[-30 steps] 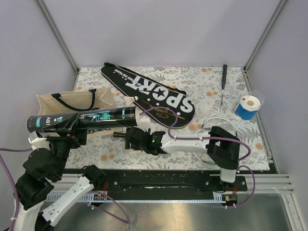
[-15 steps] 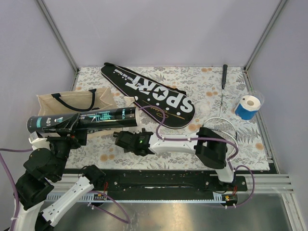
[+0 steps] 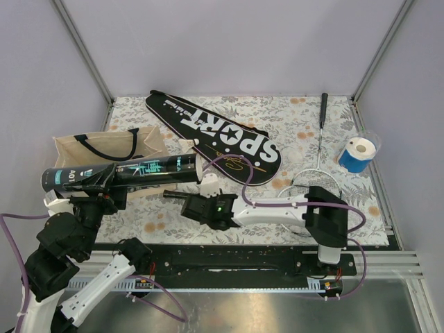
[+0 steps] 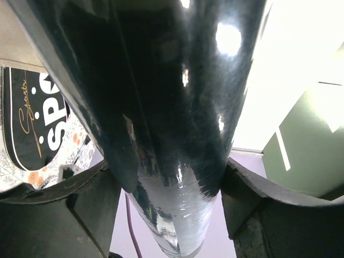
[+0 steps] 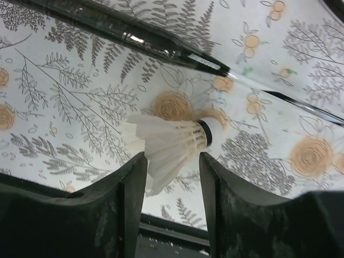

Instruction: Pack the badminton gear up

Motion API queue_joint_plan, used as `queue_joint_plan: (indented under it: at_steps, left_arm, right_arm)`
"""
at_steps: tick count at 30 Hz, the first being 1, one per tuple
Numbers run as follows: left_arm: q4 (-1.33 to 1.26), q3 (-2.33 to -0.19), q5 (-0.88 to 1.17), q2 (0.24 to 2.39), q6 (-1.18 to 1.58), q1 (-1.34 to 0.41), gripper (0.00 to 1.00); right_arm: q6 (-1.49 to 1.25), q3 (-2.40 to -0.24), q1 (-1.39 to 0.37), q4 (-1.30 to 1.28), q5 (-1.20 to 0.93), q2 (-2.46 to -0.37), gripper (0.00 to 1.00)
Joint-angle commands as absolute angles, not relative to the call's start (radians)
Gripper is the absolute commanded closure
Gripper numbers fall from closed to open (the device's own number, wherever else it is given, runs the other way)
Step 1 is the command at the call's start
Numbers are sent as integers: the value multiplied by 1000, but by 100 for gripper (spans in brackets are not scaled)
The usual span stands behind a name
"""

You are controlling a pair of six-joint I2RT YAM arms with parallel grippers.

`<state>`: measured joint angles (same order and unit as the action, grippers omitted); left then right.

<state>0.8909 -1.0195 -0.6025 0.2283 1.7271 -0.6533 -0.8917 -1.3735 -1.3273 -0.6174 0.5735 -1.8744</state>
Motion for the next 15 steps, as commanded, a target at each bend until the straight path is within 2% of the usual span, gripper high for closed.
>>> queue_joint_plan:
  at_steps: [1,6,15]
  left_arm:
    - [818,-1025,-609,219,1735,-653,77]
    - [818,-1017,-609,216,1740,-653,77]
    - [818,-1014,-607,218,1746,-655,77]
  right_arm:
    - [-920,-1289,-1350,-633,640,-1738,50]
    - [-959,-1221,-1359,-652,657,-1681,54]
    - [-928,-1301,-1391,-661,698,-1752,52]
